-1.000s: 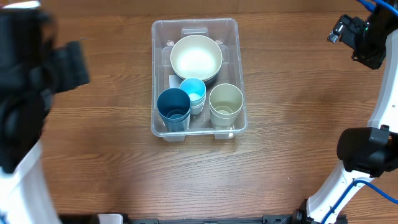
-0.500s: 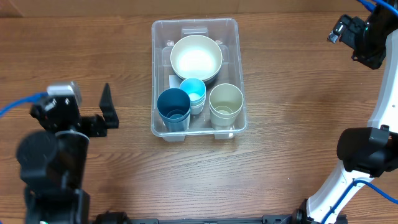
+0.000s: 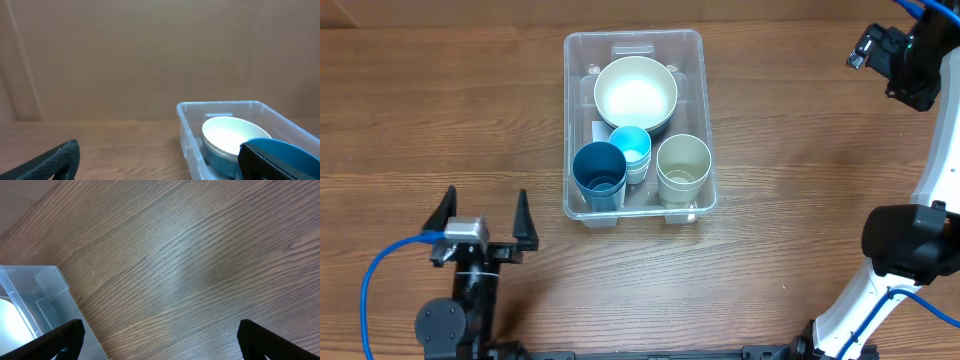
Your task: Pack container
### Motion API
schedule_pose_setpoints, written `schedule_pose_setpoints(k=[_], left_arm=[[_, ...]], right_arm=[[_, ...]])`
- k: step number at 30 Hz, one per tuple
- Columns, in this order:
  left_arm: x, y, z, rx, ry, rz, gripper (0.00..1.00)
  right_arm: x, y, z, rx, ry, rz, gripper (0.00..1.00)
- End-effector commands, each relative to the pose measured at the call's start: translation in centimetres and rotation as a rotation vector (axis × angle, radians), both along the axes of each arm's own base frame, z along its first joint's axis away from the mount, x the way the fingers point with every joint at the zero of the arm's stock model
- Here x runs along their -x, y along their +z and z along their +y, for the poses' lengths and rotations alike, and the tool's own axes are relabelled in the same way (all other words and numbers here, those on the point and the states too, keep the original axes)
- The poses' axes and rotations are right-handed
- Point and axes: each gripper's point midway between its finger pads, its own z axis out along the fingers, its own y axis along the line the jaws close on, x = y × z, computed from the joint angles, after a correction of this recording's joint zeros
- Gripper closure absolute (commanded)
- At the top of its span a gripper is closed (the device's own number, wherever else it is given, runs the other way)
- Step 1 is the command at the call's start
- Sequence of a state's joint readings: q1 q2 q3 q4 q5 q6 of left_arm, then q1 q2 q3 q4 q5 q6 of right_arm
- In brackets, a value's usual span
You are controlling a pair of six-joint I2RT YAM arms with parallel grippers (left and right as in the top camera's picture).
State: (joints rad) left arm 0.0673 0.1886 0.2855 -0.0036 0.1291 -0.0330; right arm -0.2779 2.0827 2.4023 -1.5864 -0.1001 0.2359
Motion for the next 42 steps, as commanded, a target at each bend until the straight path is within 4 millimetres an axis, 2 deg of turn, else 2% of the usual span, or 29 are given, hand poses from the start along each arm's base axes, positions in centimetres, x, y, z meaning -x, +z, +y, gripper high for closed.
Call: schedule_pose_setpoints(k=[1,5,14,26,42], left_arm=[[0.3,-0.7,-1.9,-0.116,-0.101,-0.045,0.00],[0.3,-0.6,-2.4,-0.133,-0.119,-0.096,0.00],[0.9,-3.3,-2.9,-0.137,-0.141,-0.147,0.00],[0.1,-10.8,-2.8,-0.142,-0.148,0.129,0.00],[0.0,-10.7,-2.6,-0.142,-0.141,0.126,0.00]], right_arm=[[0.1,1.8,0.0,0.013,-0.006,-0.050,0.00],[0.1,1.8,0.0,0.013,-0.006,-0.050,0.00],[0.1,1.8,0.0,0.013,-0.006,-0.050,0.00],[0.1,1.8,0.0,0.013,-0.006,-0.050,0.00],[0.1,1.8,0.0,0.013,-0.006,-0.050,0.00]])
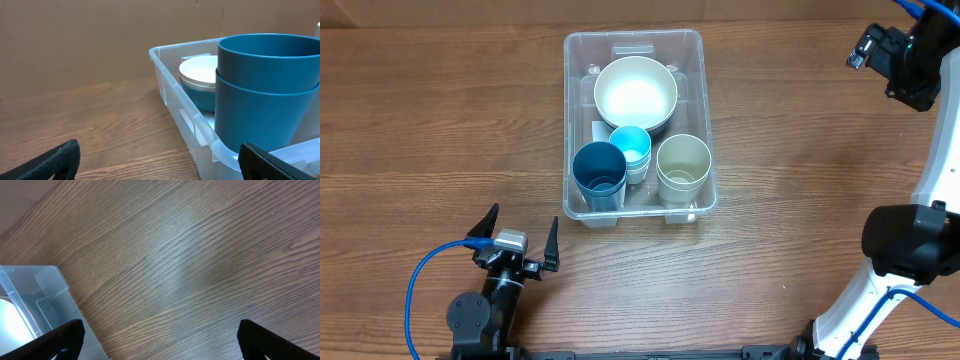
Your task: Pack container
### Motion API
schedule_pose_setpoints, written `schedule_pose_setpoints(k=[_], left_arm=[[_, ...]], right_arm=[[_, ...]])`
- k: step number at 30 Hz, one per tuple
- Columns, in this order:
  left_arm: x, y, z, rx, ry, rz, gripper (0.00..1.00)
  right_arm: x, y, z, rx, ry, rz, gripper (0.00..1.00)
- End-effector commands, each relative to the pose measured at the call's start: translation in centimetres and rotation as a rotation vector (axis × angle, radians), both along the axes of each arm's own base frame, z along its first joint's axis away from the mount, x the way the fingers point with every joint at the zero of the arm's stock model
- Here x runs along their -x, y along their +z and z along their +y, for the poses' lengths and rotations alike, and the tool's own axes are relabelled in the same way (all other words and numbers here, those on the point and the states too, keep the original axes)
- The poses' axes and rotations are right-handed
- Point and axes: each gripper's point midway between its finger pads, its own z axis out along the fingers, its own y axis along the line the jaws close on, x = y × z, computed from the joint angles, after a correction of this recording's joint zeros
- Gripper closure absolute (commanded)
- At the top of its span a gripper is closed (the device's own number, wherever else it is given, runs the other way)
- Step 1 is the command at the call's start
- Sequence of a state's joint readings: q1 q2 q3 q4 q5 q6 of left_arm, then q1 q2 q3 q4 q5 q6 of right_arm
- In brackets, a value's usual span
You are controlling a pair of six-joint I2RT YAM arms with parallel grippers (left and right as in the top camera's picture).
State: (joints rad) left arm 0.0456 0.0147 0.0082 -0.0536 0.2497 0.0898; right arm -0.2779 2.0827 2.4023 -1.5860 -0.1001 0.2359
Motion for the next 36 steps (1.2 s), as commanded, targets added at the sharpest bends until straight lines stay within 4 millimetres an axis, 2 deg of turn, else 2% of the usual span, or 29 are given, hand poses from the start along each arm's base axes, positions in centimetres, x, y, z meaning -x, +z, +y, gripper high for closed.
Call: schedule_pose_setpoints(k=[1,24,29,32,35,36], left_arm=[[0.0,0.1,-0.1,-0.026,-0.003,-0.012,0.00],[0.0,0.1,-0.1,-0.026,-0.003,-0.012,0.00],[0.0,0.1,-0.1,-0.026,-0.003,-0.012,0.00],[0.0,0.1,-0.1,-0.026,-0.003,-0.012,0.00],[0.0,0.1,-0.1,-0.026,-0.003,-0.012,0.00],[0.0,0.1,-0.1,-0.026,-0.003,-0.012,0.00]], right_arm=[[0.1,1.8,0.0,0.013,-0.006,-0.050,0.00],[0.1,1.8,0.0,0.013,-0.006,-0.049,0.00],[0.0,1.8,0.6,0.024,0.013,-0.047,0.00],[0.3,2.7,0.7,0.058,0.015,-0.062,0.00],[0.7,4.8,2.3,0.087,0.053,-0.113,0.00],[0.6,5.6,2.3,0.128,0.051,-0.137,0.00]])
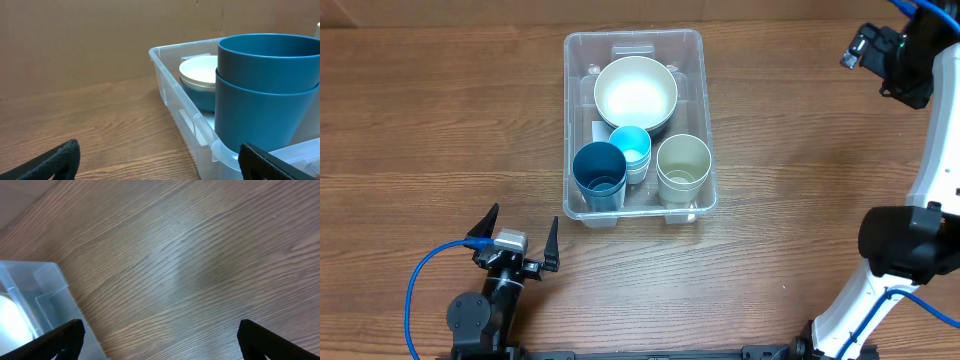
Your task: Pack container
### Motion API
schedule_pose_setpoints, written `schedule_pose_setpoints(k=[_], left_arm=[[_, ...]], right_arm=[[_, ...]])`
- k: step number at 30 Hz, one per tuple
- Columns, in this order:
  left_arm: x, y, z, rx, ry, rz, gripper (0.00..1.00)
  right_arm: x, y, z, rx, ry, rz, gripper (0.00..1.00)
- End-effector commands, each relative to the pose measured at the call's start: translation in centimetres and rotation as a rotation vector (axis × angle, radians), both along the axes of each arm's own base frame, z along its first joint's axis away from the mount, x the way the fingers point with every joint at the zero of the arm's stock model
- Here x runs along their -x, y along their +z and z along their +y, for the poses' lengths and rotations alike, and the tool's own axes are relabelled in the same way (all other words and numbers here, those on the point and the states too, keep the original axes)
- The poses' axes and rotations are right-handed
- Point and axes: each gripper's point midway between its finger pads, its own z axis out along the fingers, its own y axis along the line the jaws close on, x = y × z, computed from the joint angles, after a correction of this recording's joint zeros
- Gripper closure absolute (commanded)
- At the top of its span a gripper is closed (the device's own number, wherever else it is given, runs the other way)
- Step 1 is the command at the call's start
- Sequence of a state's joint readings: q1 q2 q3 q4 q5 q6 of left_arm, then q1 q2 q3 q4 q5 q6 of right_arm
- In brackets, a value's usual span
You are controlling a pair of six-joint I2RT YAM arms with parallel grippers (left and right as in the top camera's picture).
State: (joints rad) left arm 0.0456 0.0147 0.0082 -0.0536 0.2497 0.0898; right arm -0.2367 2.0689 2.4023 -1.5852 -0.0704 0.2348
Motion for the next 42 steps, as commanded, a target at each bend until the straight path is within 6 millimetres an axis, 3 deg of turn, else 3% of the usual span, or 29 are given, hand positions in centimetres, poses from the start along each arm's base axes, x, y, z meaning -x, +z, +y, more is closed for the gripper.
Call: schedule_pose_setpoints(k=[1,3,7,11,14,16,22,31,36,40,42], left_arm=[[0.0,0.1,-0.1,-0.026,-0.003,-0.012,0.00],[0.0,0.1,-0.1,-0.026,-0.003,-0.012,0.00],[0.0,0.1,-0.1,-0.026,-0.003,-0.012,0.00],[0.0,0.1,-0.1,-0.026,-0.003,-0.012,0.00],[0.0,0.1,-0.1,-0.026,-0.003,-0.012,0.00],[0.0,0.1,-0.1,-0.026,-0.003,-0.012,0.00],[0.0,0.1,-0.1,-0.026,-0.003,-0.012,0.00],[0.0,0.1,-0.1,-0.026,-0.003,-0.012,0.00],[0.0,0.1,-0.1,-0.026,-0.003,-0.012,0.00],[0.0,0.1,-0.1,-0.026,-0.003,-0.012,0.00],[0.0,0.1,-0.1,-0.026,-0.003,-0.012,0.00]], right_arm=[[0.7,6.1,1.2,0.135,0.022,-0.160,0.00],[0.1,8.5,1.9,0.191,0.029,-0.259,0.00],[-2.5,15.9,4.3,0.233,0.054,-0.623,0.00],[-1.7,22.2,6.3,0.247,0.063,-0.944,0.00],[0.7,24.0,6.9,0.247,0.063,-1.087,0.00],[2.1,24.0,7.0,0.247,0.062,-1.132,0.00],[7.3,21.4,7.1,0.257,0.047,-1.252,0.00],[15.5,9.8,7.3,0.233,0.007,-1.446,0.00],[17.5,4.3,7.3,0.232,0.009,-1.425,0.00],[18.0,1.9,7.4,0.227,0.019,-1.393,0.00],[18.0,-0.3,7.8,0.214,0.043,-1.341,0.00]])
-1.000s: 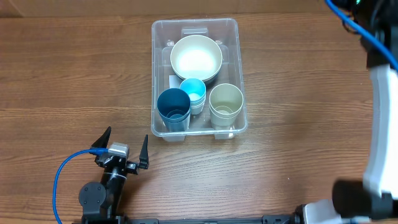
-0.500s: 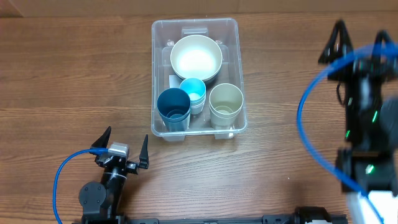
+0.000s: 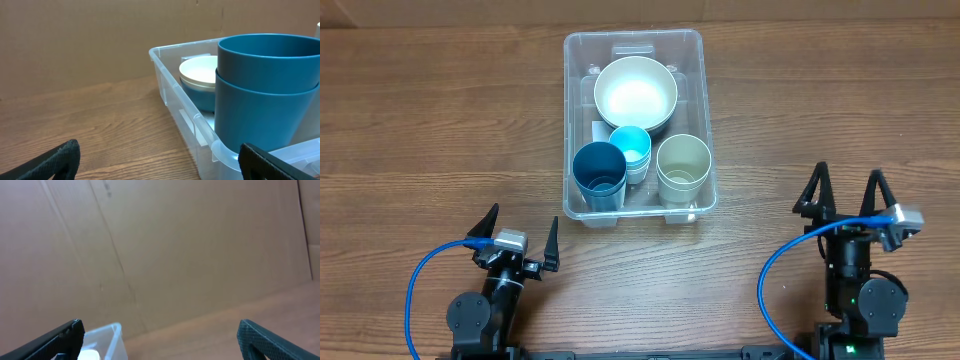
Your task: Pack container
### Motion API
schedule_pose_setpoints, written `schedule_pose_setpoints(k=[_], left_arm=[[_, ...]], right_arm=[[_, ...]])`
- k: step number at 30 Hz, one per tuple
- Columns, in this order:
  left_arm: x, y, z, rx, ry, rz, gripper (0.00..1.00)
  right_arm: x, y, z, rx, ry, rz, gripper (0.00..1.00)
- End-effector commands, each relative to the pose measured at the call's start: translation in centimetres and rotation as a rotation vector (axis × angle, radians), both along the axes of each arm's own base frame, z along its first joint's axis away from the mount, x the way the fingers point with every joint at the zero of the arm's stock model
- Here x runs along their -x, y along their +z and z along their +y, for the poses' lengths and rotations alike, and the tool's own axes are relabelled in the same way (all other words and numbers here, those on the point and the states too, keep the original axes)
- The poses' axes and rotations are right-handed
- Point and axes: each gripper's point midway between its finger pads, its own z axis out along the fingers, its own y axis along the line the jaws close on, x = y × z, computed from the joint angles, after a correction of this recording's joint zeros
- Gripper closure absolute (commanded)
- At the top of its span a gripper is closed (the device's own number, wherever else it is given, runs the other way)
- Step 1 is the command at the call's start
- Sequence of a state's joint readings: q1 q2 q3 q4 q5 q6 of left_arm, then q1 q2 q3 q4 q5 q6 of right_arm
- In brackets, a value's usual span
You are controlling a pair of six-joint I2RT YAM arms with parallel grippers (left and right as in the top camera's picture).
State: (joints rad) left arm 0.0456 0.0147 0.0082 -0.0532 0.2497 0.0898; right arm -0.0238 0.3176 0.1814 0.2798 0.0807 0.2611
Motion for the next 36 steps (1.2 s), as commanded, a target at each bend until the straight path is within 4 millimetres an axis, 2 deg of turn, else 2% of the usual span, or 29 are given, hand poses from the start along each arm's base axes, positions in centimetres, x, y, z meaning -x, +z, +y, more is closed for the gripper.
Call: schedule_pose_setpoints(k=[1,11,17,36], left_arm=[[0.0,0.0,-0.1,-0.026,-0.003,-0.012,0.00],[0.0,0.0,-0.1,-0.026,-0.003,-0.012,0.00],[0.0,0.0,-0.1,-0.026,-0.003,-0.012,0.00],[0.0,0.0,-0.1,-0.026,-0.003,-0.012,0.00]], right_arm=[[0.1,-2.6,0.5,-0.002,0.028,0.052,0.00],[1.0,-7.1,1.2,0.003,0.067,0.106,0.00],[1.4,-10.2,1.4,0.001,0.078,0.226,0.00],[1.4,-10.1,1.7,0.005,0.095,0.223,0.00]])
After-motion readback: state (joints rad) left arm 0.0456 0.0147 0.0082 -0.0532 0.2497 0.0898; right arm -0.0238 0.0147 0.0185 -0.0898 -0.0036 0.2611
